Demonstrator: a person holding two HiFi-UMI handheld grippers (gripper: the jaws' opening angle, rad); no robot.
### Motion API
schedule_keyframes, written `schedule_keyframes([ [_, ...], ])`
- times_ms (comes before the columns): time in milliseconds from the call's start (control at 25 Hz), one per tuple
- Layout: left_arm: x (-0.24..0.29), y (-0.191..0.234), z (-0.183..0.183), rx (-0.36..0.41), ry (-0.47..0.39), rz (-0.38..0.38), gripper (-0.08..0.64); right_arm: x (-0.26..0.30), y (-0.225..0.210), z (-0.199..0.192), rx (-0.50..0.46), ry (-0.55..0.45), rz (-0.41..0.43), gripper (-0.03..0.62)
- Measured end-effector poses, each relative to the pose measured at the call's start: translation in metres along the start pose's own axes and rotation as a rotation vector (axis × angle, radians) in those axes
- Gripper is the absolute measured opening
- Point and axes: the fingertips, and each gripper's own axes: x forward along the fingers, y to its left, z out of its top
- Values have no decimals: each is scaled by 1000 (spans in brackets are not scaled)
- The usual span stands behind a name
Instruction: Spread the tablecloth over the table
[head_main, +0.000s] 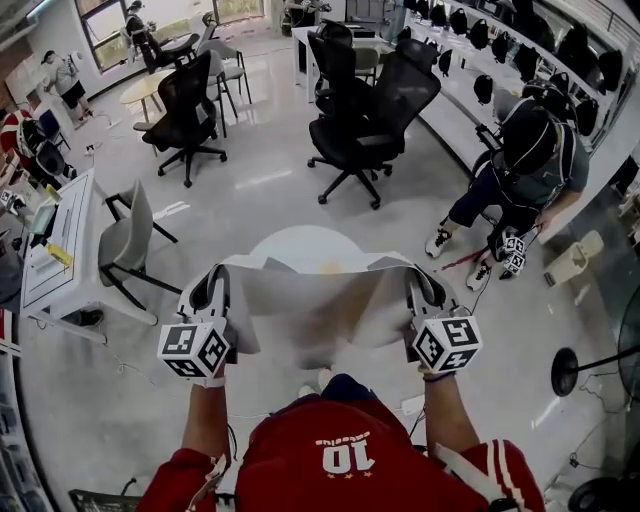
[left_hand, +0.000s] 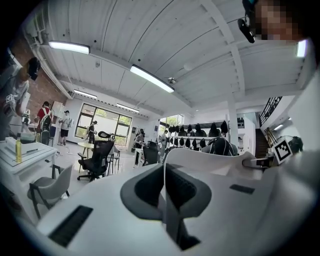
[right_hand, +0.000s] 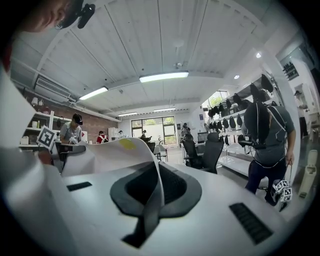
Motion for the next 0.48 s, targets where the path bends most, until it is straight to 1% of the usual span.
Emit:
schedule_keyframes([
  [200,13,10,5,6,-1,7,9,20,-1,7,-5,-13,5,16],
  [480,53,32,14,23,-1,36,9,71,-12,20,-1,-30,32,15],
])
